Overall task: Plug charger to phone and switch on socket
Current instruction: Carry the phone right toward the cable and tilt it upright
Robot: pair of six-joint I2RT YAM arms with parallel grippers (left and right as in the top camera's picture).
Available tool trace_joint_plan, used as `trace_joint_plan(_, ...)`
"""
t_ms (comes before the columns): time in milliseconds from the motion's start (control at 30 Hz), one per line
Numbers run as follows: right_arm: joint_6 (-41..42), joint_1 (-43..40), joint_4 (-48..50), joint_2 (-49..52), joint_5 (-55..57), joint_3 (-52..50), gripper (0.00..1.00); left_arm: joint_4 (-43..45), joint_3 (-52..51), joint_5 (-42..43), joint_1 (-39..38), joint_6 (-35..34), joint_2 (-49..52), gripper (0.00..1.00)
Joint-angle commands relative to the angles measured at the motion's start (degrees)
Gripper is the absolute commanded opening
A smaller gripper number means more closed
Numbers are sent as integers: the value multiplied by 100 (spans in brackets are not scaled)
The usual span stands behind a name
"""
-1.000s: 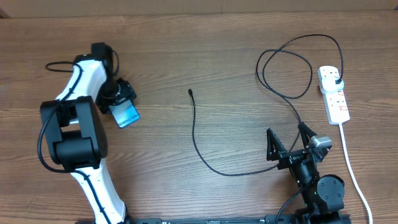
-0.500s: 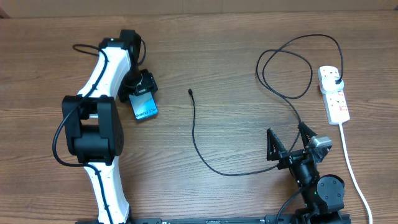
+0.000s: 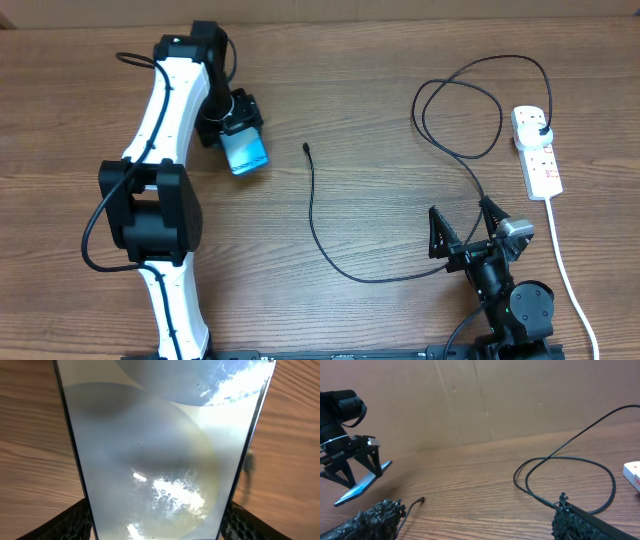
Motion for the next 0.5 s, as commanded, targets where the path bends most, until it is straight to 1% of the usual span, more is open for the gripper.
trace_joint_plan(0,-7,-26,15,-42,72,-61,100,-17,192,1259,-96,24,-9,68)
trace_joint_plan(33,-7,-26,15,-42,70,-61,100,-13,192,1366,-111,-39,-9,67)
trace_joint_plan(67,-7,-26,15,-42,70,-61,100,-15,192,1390,-131,-273,-9,65)
trace_joint_plan(167,-7,-26,17,-42,72,-61,100,-22,192,1399,-164,-699,-9,66)
trace_joint_plan(233,-7,-26,17,-42,72,-61,100,-22,192,1600,-184,-901,-9,68)
trace_joint_plan(367,-7,-26,17,-42,72,-61,100,-42,192,2109,-184,-1121,-7,68)
trace_joint_plan(467,-7,-26,17,-42,72,-61,100,-166,192,2234,-184,-1346,-7,68)
